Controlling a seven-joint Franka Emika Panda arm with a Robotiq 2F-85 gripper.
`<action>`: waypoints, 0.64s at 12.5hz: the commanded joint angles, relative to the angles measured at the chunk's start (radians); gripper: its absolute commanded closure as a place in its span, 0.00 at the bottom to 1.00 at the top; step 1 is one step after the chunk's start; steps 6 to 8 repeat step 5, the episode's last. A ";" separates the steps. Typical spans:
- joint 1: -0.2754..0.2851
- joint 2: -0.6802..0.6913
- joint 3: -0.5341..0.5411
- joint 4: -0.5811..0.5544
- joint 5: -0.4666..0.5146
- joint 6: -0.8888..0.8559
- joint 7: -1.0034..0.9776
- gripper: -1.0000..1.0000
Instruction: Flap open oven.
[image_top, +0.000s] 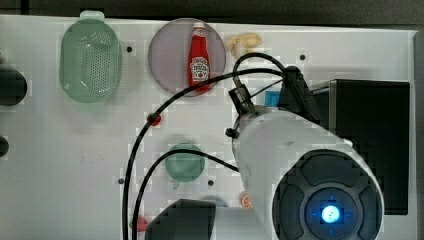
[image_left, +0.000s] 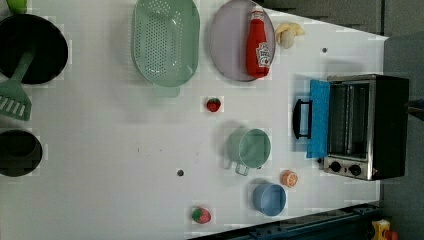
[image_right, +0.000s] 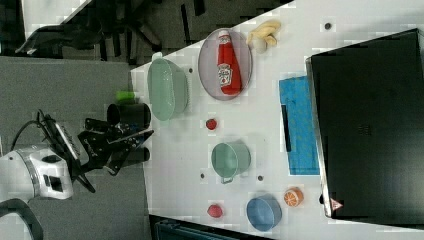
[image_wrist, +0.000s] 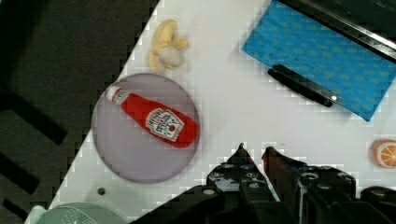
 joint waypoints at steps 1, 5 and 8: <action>0.005 0.042 0.020 -0.026 0.007 -0.053 0.046 0.83; 0.005 0.043 0.019 -0.027 0.007 -0.052 0.046 0.83; 0.005 0.043 0.019 -0.027 0.007 -0.052 0.046 0.83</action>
